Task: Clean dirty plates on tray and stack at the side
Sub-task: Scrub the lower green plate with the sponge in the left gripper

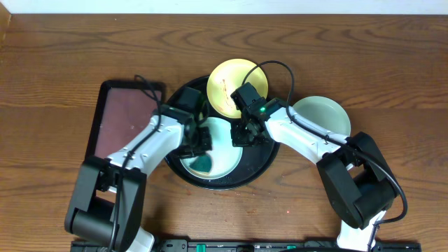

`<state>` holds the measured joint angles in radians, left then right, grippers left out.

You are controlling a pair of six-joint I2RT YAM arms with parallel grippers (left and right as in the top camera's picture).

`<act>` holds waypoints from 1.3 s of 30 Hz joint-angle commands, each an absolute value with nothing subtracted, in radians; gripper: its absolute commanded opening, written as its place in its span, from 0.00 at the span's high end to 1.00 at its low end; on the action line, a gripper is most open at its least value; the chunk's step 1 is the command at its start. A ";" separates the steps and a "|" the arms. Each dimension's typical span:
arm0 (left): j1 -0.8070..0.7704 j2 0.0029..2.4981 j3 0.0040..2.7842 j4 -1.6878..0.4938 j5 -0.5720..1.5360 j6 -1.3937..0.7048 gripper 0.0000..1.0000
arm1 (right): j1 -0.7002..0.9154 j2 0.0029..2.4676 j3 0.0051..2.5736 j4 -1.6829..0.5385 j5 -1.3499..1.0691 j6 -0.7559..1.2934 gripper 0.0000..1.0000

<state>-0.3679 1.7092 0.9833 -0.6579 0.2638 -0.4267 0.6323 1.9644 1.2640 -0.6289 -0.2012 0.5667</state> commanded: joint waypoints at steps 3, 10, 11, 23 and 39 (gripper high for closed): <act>-0.422 1.721 0.968 -0.576 0.244 -0.379 0.92 | 0.627 1.982 1.280 -0.627 -0.184 0.583 0.99; -0.374 1.721 0.968 -0.544 -0.073 -0.478 0.92 | 0.627 1.982 1.280 -0.627 -0.184 0.583 0.99; -0.366 1.721 0.968 -0.548 -0.125 -0.520 0.92 | 0.627 1.982 1.280 -0.627 -0.184 0.583 0.99; -0.347 1.721 0.968 -0.644 0.057 -0.552 0.93 | 0.627 1.982 1.280 -0.627 -0.184 0.583 0.99; -0.345 1.721 0.968 -0.514 0.364 -0.297 0.93 | 0.627 1.982 1.280 -0.627 -0.184 0.583 0.99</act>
